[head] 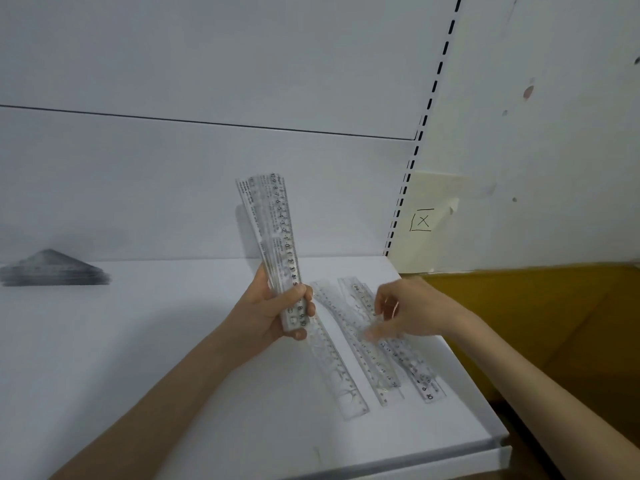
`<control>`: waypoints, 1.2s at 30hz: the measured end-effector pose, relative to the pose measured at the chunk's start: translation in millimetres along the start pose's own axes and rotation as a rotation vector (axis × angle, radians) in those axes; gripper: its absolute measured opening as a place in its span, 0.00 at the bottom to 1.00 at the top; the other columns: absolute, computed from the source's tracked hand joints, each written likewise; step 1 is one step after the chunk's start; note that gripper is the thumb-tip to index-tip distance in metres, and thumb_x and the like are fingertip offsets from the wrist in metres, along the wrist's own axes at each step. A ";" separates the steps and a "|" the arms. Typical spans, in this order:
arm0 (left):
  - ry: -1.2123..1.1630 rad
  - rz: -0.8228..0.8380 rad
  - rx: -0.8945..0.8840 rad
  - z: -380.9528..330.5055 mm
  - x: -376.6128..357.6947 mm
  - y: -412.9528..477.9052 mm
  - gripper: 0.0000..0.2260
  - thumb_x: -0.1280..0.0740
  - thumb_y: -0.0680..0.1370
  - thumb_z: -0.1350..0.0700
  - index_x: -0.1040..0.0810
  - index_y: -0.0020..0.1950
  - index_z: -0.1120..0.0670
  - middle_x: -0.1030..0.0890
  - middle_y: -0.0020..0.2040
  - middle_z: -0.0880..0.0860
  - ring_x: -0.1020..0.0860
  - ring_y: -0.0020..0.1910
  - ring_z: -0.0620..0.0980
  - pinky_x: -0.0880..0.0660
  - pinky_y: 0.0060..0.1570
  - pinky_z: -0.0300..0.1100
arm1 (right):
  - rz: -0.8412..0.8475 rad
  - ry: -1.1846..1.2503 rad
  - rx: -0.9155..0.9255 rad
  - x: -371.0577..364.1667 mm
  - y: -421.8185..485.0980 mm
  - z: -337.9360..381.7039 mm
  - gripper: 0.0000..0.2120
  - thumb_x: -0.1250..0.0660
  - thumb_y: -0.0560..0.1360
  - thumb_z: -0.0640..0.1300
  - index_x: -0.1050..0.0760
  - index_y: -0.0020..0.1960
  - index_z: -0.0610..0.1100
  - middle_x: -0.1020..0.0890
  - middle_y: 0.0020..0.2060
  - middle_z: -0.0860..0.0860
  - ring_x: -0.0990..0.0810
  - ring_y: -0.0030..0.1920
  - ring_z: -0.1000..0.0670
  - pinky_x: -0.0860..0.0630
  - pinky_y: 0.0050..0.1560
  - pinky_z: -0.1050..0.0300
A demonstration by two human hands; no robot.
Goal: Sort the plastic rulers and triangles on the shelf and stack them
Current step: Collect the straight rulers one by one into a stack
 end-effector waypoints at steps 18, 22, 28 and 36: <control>-0.029 -0.003 0.010 3.8 -0.4 0.1 0.18 0.33 0.73 0.62 0.32 0.58 0.46 0.25 0.42 0.58 0.24 0.39 0.55 0.29 0.30 0.44 | -0.116 0.565 -0.280 2.3 -17.4 -43.5 0.04 0.25 0.70 0.43 0.17 0.40 0.42 0.20 0.31 0.52 0.27 0.33 0.54 0.31 0.32 0.63; -0.038 -0.009 0.019 3.6 -1.9 -0.5 0.15 0.34 0.73 0.59 0.31 0.57 0.47 0.25 0.42 0.58 0.24 0.38 0.55 0.29 0.30 0.44 | -0.259 0.699 -0.229 21.1 -23.7 -43.6 0.05 0.25 0.70 0.44 0.16 0.42 0.42 0.17 0.33 0.52 0.27 0.33 0.54 0.31 0.34 0.62; -0.116 0.009 0.080 4.3 -6.8 1.4 0.12 0.38 0.74 0.44 0.34 0.54 0.46 0.24 0.41 0.57 0.23 0.36 0.55 0.30 0.30 0.44 | -0.208 0.983 0.051 32.1 -27.5 7.6 0.03 0.30 0.72 0.37 0.18 0.43 0.38 0.17 0.34 0.48 0.25 0.30 0.56 0.30 0.31 0.65; -0.042 0.104 0.051 1.7 -13.2 -4.5 0.20 0.35 0.74 0.42 0.32 0.64 0.46 0.23 0.44 0.56 0.23 0.38 0.54 0.27 0.31 0.46 | -0.067 1.021 0.212 14.1 -0.7 82.9 0.01 0.29 0.73 0.36 0.19 0.44 0.37 0.17 0.34 0.45 0.21 0.31 0.54 0.23 0.36 0.66</control>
Point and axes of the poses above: each hand's wrist, its own y-axis towards the middle knuckle, its own x-axis out of the back of the hand, z = x × y, the point moved 4 cm from there along y, towards the middle knuckle
